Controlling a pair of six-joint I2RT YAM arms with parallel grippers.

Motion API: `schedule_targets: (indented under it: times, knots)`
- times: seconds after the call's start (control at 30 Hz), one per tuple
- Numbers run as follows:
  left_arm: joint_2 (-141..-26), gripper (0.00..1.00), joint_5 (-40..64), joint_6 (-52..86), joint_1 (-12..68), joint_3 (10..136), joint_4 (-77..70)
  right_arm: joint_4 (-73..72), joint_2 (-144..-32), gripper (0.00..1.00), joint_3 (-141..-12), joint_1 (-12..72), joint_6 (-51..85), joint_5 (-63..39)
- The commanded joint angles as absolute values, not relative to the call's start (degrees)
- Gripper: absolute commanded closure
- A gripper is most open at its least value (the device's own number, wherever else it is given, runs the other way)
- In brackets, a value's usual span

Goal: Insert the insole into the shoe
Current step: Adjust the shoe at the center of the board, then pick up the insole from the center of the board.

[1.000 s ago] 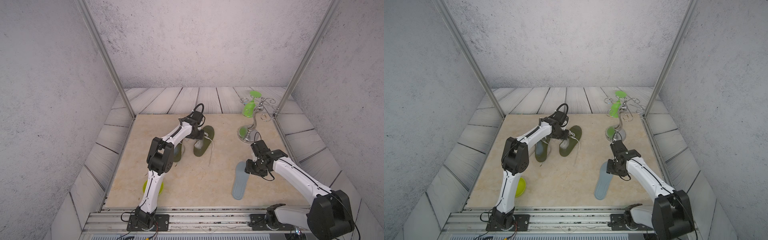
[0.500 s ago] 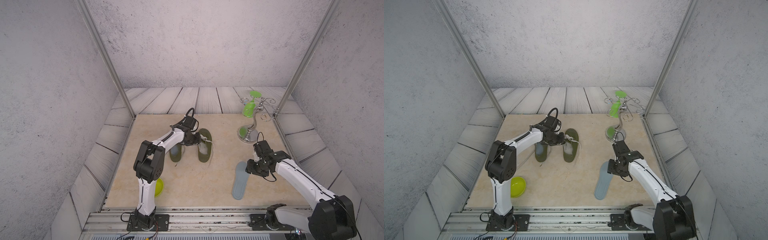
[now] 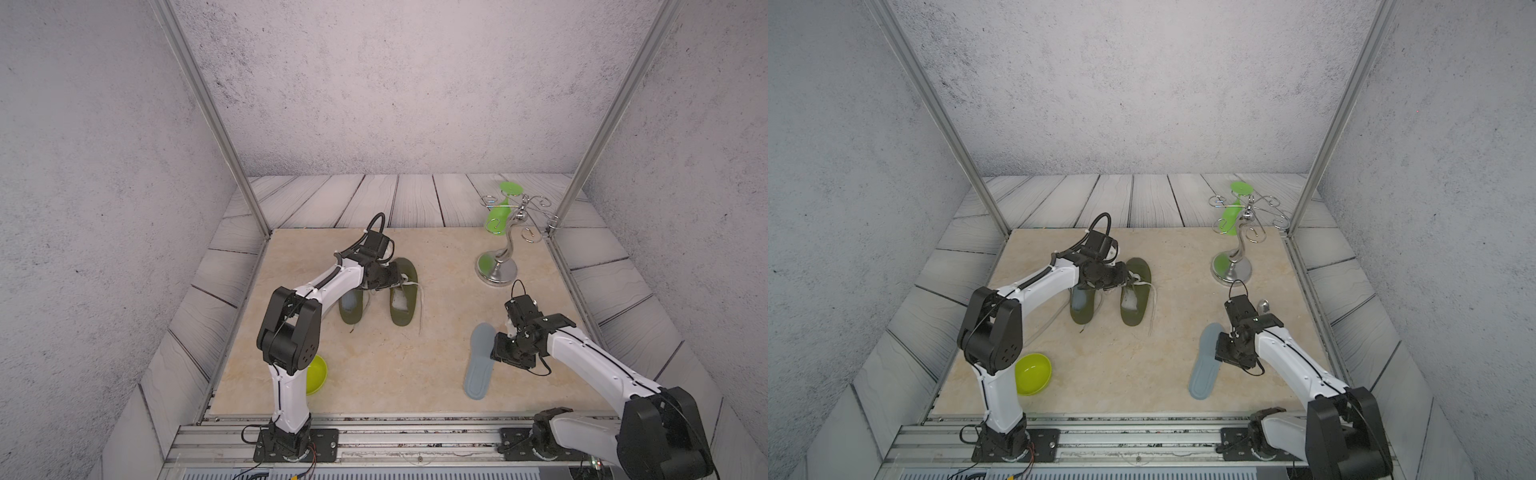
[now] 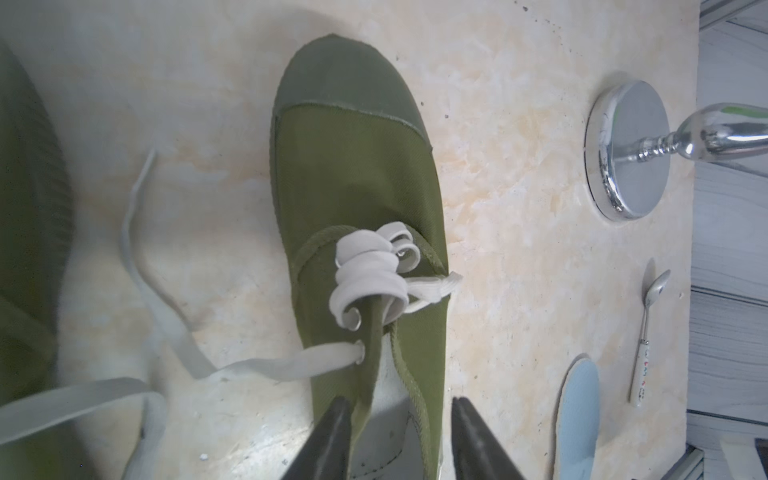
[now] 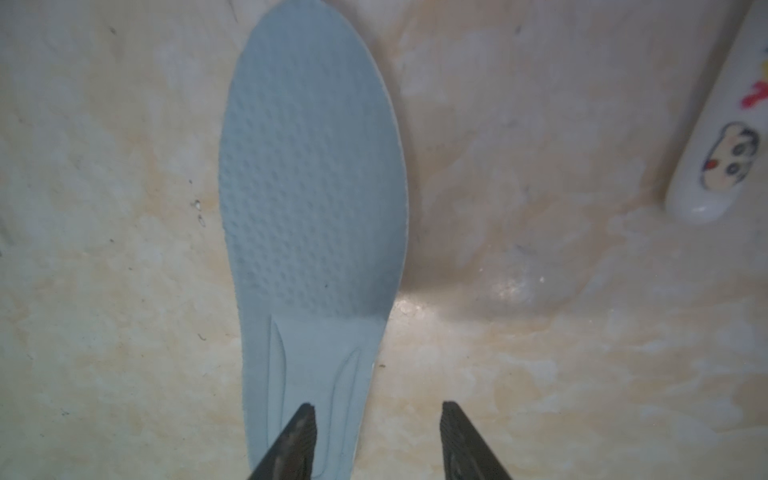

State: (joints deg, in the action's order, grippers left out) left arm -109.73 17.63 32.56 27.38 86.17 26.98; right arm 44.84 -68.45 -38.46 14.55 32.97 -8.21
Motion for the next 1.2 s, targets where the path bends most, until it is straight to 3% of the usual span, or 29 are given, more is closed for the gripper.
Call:
schedule_targets:
  times: [0.0, 0.23, 0.67, 1.03, 1.17]
  knots:
    - [-105.36, 0.54, 15.71, 30.92, 26.89, 85.14, 28.34, 42.09, -69.75, 0.53, -36.56, 14.39, 35.42, -10.51]
    - [-99.67, 0.54, 13.61, 29.12, 26.98, 83.28, 29.76, 37.07, -68.83, 0.66, -32.21, 14.33, 37.20, -13.72]
    - [-96.99, 0.54, 15.54, 30.18, 29.10, 79.23, 28.67, 30.60, -70.21, 0.72, -28.56, 14.38, 39.29, -16.35]
    - [-93.40, 0.55, 18.32, 35.81, 35.94, 72.76, 23.81, 30.22, -70.56, 0.99, -29.38, 14.36, 37.72, -16.63]
    - [-92.71, 0.55, 20.20, 38.81, 38.23, 69.48, 20.76, 31.38, -68.45, 1.00, -30.85, 14.39, 36.50, -16.69]
